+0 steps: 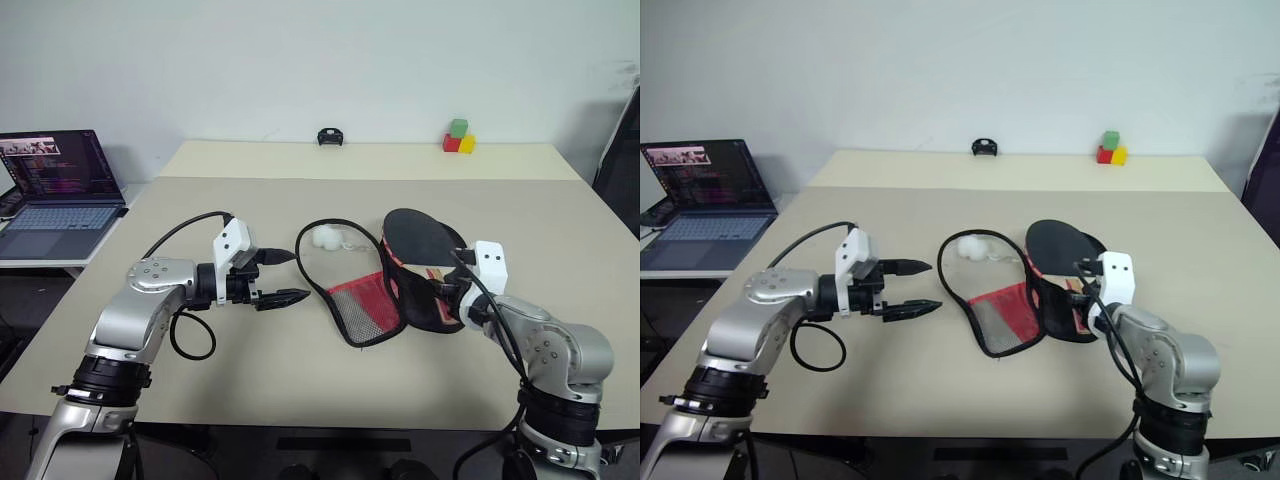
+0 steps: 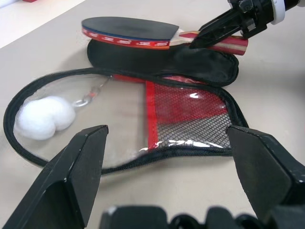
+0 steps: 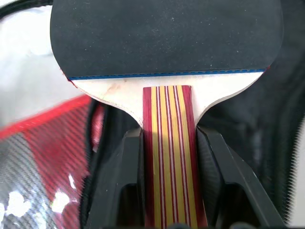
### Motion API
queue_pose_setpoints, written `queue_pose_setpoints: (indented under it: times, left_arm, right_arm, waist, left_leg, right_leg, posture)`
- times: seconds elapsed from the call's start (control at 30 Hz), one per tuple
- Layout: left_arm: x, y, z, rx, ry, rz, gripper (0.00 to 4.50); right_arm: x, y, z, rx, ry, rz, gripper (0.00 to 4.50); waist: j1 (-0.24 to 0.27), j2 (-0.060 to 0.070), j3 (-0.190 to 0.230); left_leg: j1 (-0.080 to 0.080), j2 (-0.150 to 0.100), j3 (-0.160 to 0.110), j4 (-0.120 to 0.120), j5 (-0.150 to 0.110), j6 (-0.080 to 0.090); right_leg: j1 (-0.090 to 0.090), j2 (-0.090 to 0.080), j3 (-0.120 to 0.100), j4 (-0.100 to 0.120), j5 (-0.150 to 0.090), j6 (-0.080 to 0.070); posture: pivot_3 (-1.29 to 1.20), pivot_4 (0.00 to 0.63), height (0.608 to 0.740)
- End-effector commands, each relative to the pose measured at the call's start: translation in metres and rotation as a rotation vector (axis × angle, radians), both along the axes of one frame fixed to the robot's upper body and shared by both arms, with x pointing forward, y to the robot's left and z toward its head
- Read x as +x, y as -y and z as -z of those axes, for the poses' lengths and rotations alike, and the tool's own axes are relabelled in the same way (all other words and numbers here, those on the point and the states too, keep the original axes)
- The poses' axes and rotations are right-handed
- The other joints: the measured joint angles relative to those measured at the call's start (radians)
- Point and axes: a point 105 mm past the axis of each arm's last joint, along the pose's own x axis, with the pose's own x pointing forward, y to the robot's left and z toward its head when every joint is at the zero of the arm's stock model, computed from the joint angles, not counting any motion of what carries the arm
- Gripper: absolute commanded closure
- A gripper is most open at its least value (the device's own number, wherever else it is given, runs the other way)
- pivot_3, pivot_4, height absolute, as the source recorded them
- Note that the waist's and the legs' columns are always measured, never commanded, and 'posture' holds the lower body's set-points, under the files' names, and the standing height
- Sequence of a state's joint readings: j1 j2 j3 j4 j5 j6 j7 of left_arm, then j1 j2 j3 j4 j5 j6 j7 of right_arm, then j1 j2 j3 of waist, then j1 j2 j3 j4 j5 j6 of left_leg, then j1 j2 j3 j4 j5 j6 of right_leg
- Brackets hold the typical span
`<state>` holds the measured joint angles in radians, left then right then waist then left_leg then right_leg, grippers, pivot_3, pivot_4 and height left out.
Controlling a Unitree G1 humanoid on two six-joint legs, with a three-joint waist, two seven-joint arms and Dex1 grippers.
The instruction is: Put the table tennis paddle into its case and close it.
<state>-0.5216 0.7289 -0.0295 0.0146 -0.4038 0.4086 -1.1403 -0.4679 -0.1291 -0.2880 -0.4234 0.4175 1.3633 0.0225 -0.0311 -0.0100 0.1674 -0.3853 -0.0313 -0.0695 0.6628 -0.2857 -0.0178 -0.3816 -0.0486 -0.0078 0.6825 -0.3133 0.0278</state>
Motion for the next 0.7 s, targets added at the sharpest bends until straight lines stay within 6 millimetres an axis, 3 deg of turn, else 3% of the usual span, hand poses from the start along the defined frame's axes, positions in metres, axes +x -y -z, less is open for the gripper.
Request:
queue_pose_setpoints:
  times: [0.03,0.7]
  left_arm:
    - [-0.001,-0.002,-0.01,-0.01,0.046,-0.005,0.17]
    - [-0.004,-0.001,-0.007,-0.014,0.042,-0.007,0.17]
  right_arm:
    - [0.003,0.0,-0.015,-0.023,0.075,0.032,3.39]
    - [0.015,0.003,0.008,-0.089,0.032,0.117,3.39]
  waist:
    - [0.0,0.0,0.0]
    - [-0.002,0.0,0.0]
  left_leg:
    - [0.0,0.0,0.0,0.0,0.0,0.0]
    - [0.0,0.0,0.001,0.0,0.0,0.0]
  right_leg:
    - [0.0,0.0,0.0,0.0,0.0,0.0]
    - [-0.002,0.001,0.001,0.001,0.0,0.0]
  posture:
    - [0.0,0.15,0.74]
    - [0.0,0.15,0.74]
